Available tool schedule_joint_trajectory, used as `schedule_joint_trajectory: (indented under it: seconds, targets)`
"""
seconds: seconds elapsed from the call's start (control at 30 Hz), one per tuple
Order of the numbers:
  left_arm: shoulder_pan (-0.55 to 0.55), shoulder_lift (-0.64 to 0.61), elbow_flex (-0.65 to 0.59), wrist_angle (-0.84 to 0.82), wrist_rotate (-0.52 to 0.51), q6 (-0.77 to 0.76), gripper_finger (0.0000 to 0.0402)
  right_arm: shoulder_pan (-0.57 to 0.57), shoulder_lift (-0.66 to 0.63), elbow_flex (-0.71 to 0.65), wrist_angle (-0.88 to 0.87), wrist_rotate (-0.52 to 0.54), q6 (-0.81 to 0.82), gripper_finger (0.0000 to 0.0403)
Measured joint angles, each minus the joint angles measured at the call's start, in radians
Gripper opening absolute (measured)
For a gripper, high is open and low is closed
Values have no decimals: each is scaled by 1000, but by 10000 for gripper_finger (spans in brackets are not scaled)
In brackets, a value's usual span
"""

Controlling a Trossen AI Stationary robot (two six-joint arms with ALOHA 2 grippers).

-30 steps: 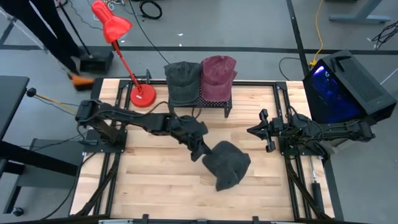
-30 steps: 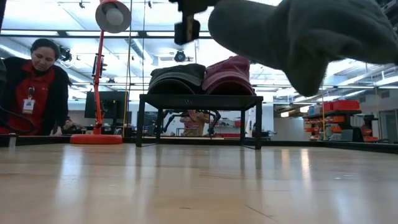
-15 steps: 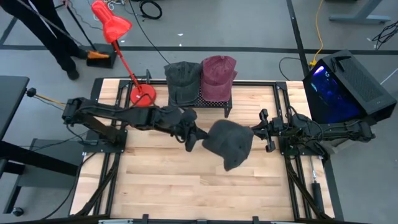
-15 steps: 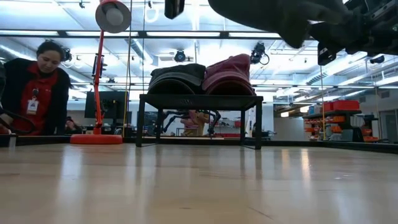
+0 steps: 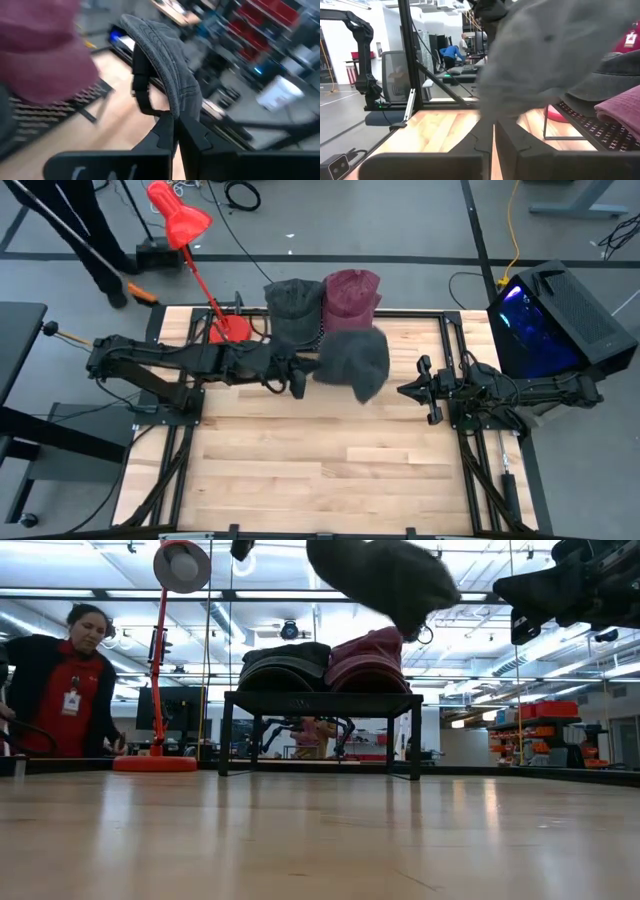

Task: Pick & Place hat
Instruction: Stack the black cap on top of the black cap on the shelf

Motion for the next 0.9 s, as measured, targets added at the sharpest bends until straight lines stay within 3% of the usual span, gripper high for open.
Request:
schedule_joint_trajectory:
  seconds: [0.3, 0.6, 0.9]
  targets:
    - [1, -27, 0, 26, -345, -77, 10, 0, 0, 0, 0, 0, 0, 23]
    - [1, -27, 0, 177, -549, -57, 10, 0, 0, 0, 0, 0, 0, 23]
    - [1, -26, 0, 186, -784, -105, 13, 0, 0, 0, 0, 0, 0, 23]
